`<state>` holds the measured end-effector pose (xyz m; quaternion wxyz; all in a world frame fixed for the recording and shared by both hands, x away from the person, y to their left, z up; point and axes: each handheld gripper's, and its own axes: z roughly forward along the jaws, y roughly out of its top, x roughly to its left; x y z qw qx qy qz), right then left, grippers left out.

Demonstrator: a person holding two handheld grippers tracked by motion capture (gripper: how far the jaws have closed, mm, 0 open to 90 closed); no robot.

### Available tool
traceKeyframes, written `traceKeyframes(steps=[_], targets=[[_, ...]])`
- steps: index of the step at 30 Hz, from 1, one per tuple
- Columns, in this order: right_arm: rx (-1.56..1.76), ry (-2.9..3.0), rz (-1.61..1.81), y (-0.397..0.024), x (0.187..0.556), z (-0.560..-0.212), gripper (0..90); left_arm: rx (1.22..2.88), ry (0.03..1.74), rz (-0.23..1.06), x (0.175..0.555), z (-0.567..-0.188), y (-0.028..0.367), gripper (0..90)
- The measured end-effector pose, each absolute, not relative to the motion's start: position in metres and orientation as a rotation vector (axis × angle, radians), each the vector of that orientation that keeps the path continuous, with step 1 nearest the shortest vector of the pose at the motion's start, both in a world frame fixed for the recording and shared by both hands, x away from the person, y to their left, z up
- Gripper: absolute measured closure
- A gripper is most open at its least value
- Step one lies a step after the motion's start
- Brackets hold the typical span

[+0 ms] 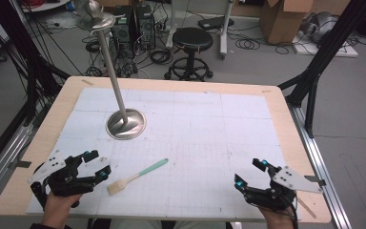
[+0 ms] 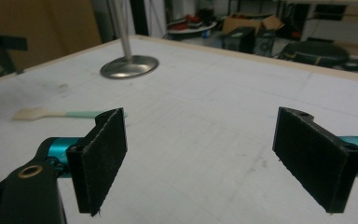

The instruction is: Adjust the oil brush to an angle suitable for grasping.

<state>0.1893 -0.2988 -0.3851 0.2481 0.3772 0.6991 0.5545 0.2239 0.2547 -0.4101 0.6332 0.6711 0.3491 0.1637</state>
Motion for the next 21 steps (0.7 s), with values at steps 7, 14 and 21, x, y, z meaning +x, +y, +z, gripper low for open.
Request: traceKeyframes(steps=[7, 14, 21], targets=[[1.043, 1.838, 1.423, -0.313, 0.185, -0.384, 17.1, 1.550, 0.768, 0.380, 0.223, -0.407, 0.246, 18.6], [1.074, 1.786, 1.395, -0.316, 0.184, -0.384, 21.2, 1.553, 0.767, 0.384, 0.221, -0.408, 0.246, 19.3], [1.092, 1.803, 1.379, -0.318, 0.185, -0.384, 22.1, 1.561, 0.771, 0.388, 0.222, -0.409, 0.245, 19.4]])
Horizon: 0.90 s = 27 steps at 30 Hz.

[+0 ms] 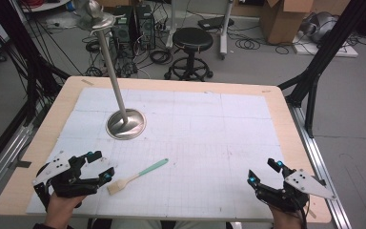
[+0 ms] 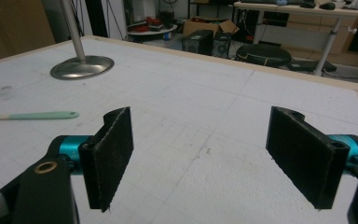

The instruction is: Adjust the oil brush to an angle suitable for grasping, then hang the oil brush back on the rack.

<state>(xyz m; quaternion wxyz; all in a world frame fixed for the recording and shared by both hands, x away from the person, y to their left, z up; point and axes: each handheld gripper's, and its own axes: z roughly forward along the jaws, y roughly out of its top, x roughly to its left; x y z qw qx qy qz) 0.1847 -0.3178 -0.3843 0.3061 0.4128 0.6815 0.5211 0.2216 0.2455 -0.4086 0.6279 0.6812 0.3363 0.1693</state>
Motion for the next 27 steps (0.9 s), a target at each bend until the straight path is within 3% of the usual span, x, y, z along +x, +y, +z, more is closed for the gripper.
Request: traceKeyframes(steps=[15, 24, 27], targets=[[1.125, 1.843, 1.358, -0.316, 0.185, -0.386, 21.2, 1.644, 0.749, 0.339, 0.230, -0.411, 0.238, 19.7], [1.102, 1.882, 1.336, -0.312, 0.185, -0.388, 21.0, 1.815, 0.761, 0.319, 0.240, -0.420, 0.222, 19.8], [1.099, 1.890, 1.322, -0.311, 0.185, -0.389, 21.0, 1.895, 0.748, 0.316, 0.244, -0.424, 0.216, 27.7]])
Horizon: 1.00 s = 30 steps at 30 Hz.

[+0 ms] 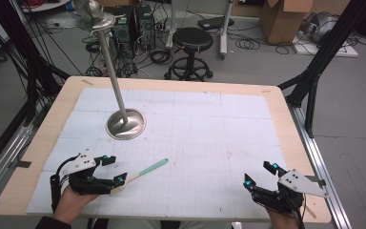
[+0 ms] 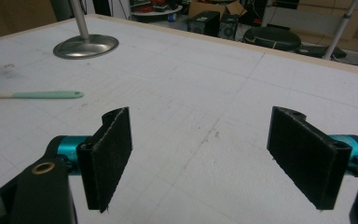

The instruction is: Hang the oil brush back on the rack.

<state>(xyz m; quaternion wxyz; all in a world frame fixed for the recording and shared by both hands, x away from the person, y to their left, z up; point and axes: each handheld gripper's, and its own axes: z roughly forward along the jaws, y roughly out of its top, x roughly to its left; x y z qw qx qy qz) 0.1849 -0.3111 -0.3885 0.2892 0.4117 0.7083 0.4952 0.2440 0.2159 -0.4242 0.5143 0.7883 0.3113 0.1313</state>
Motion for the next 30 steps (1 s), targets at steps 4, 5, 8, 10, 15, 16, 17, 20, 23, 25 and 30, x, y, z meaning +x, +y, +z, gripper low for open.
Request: traceKeyframes(steps=[4, 5, 8, 10, 15, 16, 17, 20, 23, 25, 30], targets=[[1.105, 1.881, 1.331, -0.311, 0.186, -0.389, 21.0, 1.998, 0.752, 0.328, 0.250, -0.430, 0.208, 32.0], [1.108, 1.879, 1.333, -0.311, 0.186, -0.389, 21.0, 2.034, 0.742, 0.331, 0.251, -0.431, 0.205, 31.9], [1.106, 1.886, 1.329, -0.308, 0.187, -0.390, 21.1, 2.139, 0.689, 0.350, 0.252, -0.433, 0.192, 34.5], [1.097, 1.900, 1.320, -0.306, 0.189, -0.391, 21.1, 2.155, 0.679, 0.336, 0.254, -0.434, 0.185, 37.1], [1.104, 1.901, 1.310, -0.307, 0.189, -0.391, 21.1, 2.218, 0.690, 0.297, 0.259, -0.438, 0.172, 44.9], [1.104, 1.901, 1.310, -0.307, 0.189, -0.391, 21.1, 2.218, 0.690, 0.297, 0.259, -0.438, 0.172, 45.7], [1.106, 1.899, 1.313, -0.307, 0.189, -0.391, 21.1, 2.229, 0.698, 0.295, 0.260, -0.438, 0.171, 45.7], [1.106, 1.898, 1.310, -0.307, 0.189, -0.391, 21.2, 2.243, 0.703, 0.288, 0.260, -0.440, 0.169, 48.7], [1.109, 1.899, 1.307, -0.307, 0.189, -0.391, 21.2, 2.241, 0.710, 0.295, 0.260, -0.440, 0.169, 50.0], [1.114, 1.893, 1.306, -0.307, 0.189, -0.391, 21.3, 2.241, 0.707, 0.298, 0.260, -0.440, 0.168, 53.4], [1.119, 1.890, 1.304, -0.308, 0.189, -0.391, 21.8, 2.247, 0.686, 0.286, 0.258, -0.440, 0.166, 68.4]])
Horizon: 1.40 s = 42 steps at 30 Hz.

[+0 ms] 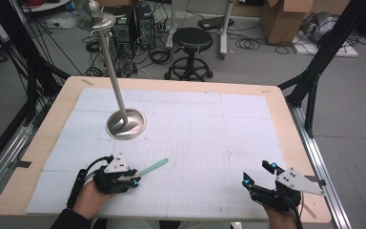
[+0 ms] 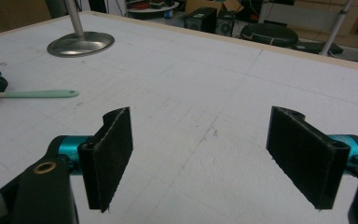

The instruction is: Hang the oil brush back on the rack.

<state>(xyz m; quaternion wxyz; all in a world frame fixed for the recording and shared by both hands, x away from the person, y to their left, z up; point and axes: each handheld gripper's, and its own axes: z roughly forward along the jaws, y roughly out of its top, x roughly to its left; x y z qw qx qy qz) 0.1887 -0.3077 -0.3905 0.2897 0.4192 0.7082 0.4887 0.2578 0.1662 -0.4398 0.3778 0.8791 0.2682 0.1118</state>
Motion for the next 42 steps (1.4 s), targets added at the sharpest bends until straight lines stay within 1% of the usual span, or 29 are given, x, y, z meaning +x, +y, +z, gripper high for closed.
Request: traceKeyframes(steps=[3, 5, 11, 18, 23, 29, 31, 32, 33, 34, 39, 42], targets=[[1.117, 1.890, 1.304, -0.307, 0.189, -0.391, 21.9, 2.236, 0.723, 0.271, 0.258, -0.440, 0.166, 73.3], [1.118, 1.887, 1.304, -0.308, 0.189, -0.390, 21.9, 2.234, 0.733, 0.261, 0.260, -0.440, 0.167, 80.4], [1.122, 1.885, 1.305, -0.308, 0.189, -0.390, 22.1, 2.233, 0.734, 0.264, 0.259, -0.440, 0.167, 81.4], [1.122, 1.881, 1.306, -0.309, 0.188, -0.390, 22.4, 2.235, 0.712, 0.299, 0.257, -0.440, 0.166, 82.0], [1.112, 1.887, 1.300, -0.309, 0.188, -0.390, 22.5, 2.229, 0.723, 0.290, 0.257, -0.439, 0.166, 82.1], [1.117, 1.882, 1.307, -0.308, 0.187, -0.389, 22.5, 2.139, 0.746, 0.264, 0.255, -0.433, 0.173, 82.2], [1.116, 1.883, 1.308, -0.308, 0.187, -0.389, 22.5, 2.072, 0.743, 0.250, 0.254, -0.428, 0.177, 82.1], [1.117, 1.883, 1.310, -0.308, 0.187, -0.389, 22.5, 2.072, 0.743, 0.250, 0.254, -0.428, 0.177, 82.1], [1.116, 1.882, 1.312, -0.308, 0.187, -0.389, 22.5, 2.016, 0.738, 0.241, 0.252, -0.424, 0.179, 82.1], [1.116, 1.882, 1.312, -0.308, 0.187, -0.389, 22.5, 2.016, 0.738, 0.241, 0.252, -0.424, 0.179, 82.1], [1.099, 1.880, 1.346, -0.306, 0.187, -0.388, 21.8, 1.884, 0.703, 0.200, 0.248, -0.416, 0.184, 82.0], [1.076, 1.887, 1.371, -0.304, 0.187, -0.387, 21.7, 1.818, 0.696, 0.205, 0.244, -0.410, 0.186, 82.0]])
